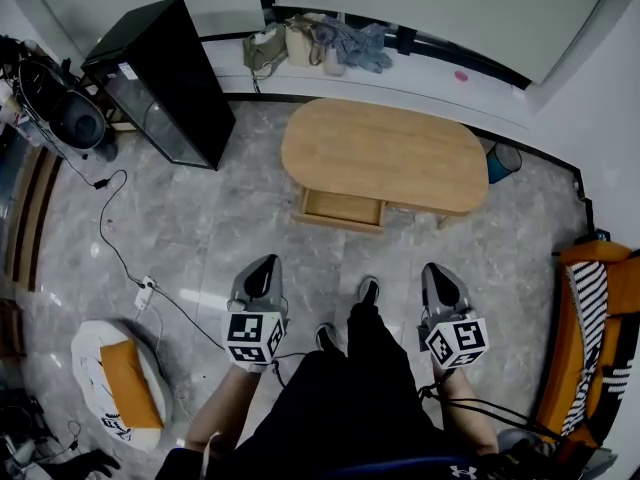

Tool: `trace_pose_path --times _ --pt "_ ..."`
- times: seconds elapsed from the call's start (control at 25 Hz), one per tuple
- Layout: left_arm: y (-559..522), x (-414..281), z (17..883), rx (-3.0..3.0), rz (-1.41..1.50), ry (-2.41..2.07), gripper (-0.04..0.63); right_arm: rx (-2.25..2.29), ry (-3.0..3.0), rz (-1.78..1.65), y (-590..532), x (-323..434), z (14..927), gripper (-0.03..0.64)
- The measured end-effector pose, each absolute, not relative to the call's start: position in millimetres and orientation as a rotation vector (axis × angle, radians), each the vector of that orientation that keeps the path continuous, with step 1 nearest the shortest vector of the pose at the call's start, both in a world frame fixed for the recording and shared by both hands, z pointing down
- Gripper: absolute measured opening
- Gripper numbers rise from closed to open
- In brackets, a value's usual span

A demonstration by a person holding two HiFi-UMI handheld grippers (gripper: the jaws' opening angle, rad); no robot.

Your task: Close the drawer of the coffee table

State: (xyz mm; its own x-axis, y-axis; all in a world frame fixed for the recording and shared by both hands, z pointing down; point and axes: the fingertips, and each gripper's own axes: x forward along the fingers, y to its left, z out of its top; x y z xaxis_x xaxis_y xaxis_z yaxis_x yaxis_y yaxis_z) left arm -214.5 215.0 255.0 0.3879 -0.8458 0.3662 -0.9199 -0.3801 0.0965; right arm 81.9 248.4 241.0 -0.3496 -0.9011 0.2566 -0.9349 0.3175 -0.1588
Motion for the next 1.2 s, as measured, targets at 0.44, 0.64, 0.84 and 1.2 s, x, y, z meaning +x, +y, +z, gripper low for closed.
trace_pose_path --times 0.44,0.64,0.84,1.2 --pt "124.3 -211.1 254.5 2.285 0.425 -1.653 0.002 1.628 -2.514 0.480 132.0 93.9 251.3 0.003" --pt "71.7 -184.4 252.8 2.268 0.436 -1.674 0.002 1.561 -2.542 0.499 68.7 109.6 256.2 0.002" --pt "27.3 -162.7 258.0 2.242 0.440 -1.678 0.002 1.502 -2.555 0.519 16.9 122.9 264.2 0.002" --pt "-14.6 -153.3 302.6 2.184 0.511 -1.680 0.002 1.444 -2.524 0.537 -32.7 145.9 297.1 0.002"
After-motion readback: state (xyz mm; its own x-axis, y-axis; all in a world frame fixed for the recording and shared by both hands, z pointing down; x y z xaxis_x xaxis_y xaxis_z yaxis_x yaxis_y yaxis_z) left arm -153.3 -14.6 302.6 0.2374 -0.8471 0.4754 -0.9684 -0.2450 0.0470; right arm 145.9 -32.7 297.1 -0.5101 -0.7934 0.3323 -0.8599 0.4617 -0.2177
